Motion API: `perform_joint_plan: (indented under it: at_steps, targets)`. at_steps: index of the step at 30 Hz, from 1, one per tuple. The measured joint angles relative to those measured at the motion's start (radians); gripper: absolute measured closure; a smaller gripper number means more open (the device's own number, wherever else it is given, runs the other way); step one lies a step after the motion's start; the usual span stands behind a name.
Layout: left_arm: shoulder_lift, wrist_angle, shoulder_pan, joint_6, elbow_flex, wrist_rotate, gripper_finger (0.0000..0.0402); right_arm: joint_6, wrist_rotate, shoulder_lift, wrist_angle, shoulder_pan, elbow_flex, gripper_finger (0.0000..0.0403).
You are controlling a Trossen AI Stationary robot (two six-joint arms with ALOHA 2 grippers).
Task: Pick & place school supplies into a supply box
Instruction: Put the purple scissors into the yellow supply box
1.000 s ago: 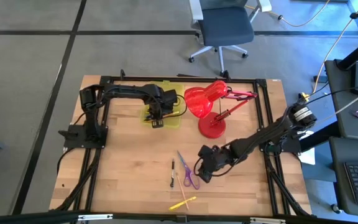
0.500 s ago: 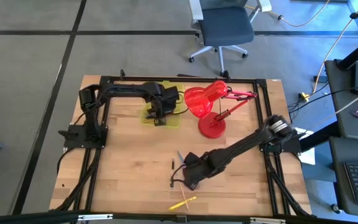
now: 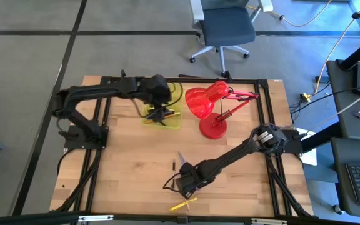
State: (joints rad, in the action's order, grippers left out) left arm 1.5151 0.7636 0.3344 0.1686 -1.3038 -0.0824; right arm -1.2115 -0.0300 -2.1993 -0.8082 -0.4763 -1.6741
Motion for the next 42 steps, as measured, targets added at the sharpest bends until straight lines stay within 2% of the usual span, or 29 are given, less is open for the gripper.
perform_joint_plan:
  at_steps: [8, 15, 19, 27, 42]
  targets:
    - [-0.216, -0.188, -0.033, -0.027, 0.213, -0.016, 0.0243, -0.025, 0.059, -0.017, -0.018, 0.002, 0.003, 0.0202]
    - [-0.283, -0.239, -0.047, -0.062, 0.326, -0.014, 0.0244, -0.021, 0.061, -0.015, -0.017, 0.011, 0.005, 0.0239]
    - [-0.28, -0.236, -0.046, -0.086, 0.341, -0.014, 0.0243, -0.036, 0.061, -0.015, -0.014, 0.013, 0.006, 0.025]
    - [-0.276, -0.237, -0.046, -0.087, 0.341, -0.015, 0.0247, -0.13, 0.082, -0.015, -0.011, 0.022, 0.007, 0.0247]
    - [-0.276, -0.237, -0.046, -0.077, 0.341, -0.016, 0.0247, -0.122, 0.084, -0.015, -0.011, 0.024, 0.008, 0.0247]
